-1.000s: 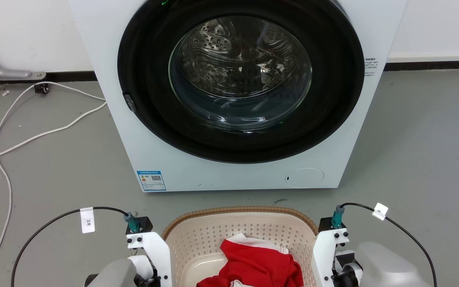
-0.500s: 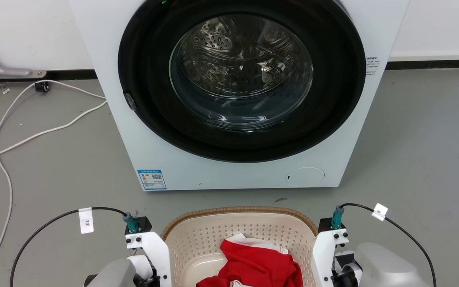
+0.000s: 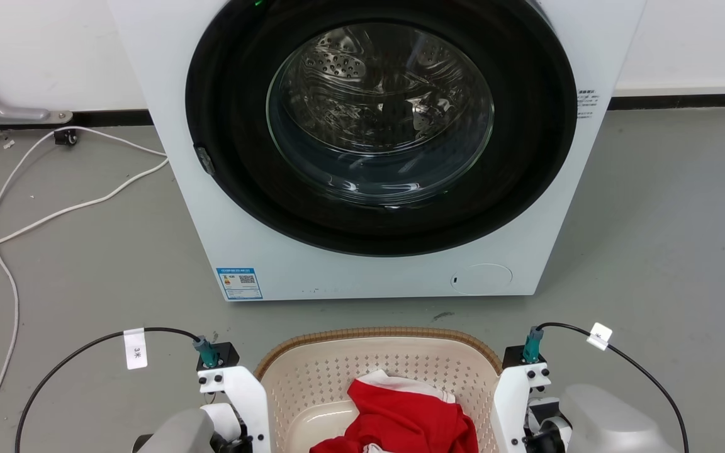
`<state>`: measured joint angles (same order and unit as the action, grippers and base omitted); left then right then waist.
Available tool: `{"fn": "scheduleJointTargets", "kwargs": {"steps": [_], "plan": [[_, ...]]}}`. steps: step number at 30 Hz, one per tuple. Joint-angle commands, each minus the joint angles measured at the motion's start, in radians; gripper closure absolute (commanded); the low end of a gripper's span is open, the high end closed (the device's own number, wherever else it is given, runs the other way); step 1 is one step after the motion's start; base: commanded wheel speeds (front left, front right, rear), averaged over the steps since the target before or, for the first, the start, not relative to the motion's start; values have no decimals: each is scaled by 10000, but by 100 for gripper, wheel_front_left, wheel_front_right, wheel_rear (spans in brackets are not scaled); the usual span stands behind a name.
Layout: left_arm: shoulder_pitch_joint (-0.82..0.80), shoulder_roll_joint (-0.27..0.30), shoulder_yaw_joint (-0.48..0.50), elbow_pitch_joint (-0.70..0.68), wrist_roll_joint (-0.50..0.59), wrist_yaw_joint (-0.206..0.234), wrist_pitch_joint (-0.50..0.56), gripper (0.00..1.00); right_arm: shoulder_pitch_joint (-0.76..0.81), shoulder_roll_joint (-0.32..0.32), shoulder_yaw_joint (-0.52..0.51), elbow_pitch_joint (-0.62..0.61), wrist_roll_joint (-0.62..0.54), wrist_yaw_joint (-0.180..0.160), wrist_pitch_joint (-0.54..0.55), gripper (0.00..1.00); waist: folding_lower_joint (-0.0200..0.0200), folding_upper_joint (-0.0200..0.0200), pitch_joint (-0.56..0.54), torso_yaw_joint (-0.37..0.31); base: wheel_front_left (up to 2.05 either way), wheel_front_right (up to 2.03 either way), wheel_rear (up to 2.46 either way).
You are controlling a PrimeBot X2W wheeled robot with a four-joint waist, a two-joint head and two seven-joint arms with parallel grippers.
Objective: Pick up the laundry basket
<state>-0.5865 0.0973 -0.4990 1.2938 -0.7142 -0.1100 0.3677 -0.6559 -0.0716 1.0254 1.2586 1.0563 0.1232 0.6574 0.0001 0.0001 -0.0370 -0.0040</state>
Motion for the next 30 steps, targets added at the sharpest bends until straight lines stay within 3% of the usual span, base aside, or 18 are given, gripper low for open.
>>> {"fn": "scheduleJointTargets", "kwargs": {"steps": [1, 30], "plan": [[50, -153, -7, -90, -61, -12, -38, 100, -69, 254, 35, -87, 72, 137, -30, 100, -1, -1, 1, -3, 0, 0, 0], [131, -138, -180, -89, -264, -6, -210, 100, -15, 276, 300, -12, 341, 138, -95, 100, -1, -1, -1, -6, 0, 0, 0]]}}
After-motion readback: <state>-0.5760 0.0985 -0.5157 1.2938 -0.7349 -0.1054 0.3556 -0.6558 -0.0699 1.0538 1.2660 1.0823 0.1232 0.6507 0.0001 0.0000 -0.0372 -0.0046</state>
